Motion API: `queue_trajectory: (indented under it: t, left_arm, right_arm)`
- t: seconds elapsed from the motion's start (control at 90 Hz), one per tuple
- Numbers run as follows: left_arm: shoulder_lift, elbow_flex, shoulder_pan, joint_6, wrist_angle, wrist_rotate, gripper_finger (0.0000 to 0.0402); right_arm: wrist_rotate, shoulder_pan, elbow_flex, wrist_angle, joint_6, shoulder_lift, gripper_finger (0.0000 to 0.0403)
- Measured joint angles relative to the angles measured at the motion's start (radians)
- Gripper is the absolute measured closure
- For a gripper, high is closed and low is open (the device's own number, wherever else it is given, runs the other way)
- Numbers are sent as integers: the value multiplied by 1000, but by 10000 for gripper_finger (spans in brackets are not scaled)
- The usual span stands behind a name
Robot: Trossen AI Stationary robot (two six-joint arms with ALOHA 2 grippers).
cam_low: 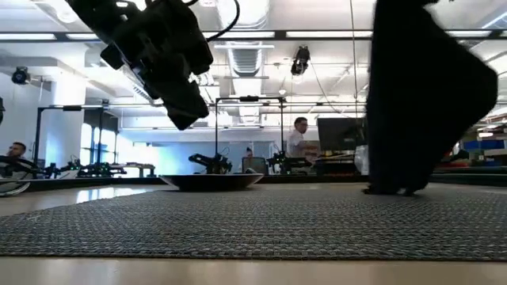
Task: Set table place
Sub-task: Fold the black napkin
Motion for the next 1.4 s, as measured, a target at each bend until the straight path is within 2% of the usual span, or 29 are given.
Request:
queue_trajectory:
  t: [0.189,0.433,0.7,0.856,1.044,1.222,1.4]
  left_arm:
    - [-46,-1,0,-27,-21,27,365]
    - [-185,-19,-26,-82,-126,54,365]
    - [-401,-181,-46,-261,-124,52,365]
    - [-519,-283,-46,-376,-77,45,365]
    - [-630,-363,-50,-484,8,42,365]
    - [-670,-379,-60,-511,26,27,365]
    - [-669,-380,-63,-539,19,28,365]
  right_arm:
    - [-158,-86,-96,363,-156,108,403]
    - [-387,-198,-124,615,-271,251,403]
    - [-613,-231,-116,853,-298,439,403]
    - [-707,-254,-74,907,-309,551,403]
    - [-781,-287,41,926,-369,649,403]
    - [-817,-309,161,920,-433,733,403]
    - [-915,-311,187,901,-449,807,392]
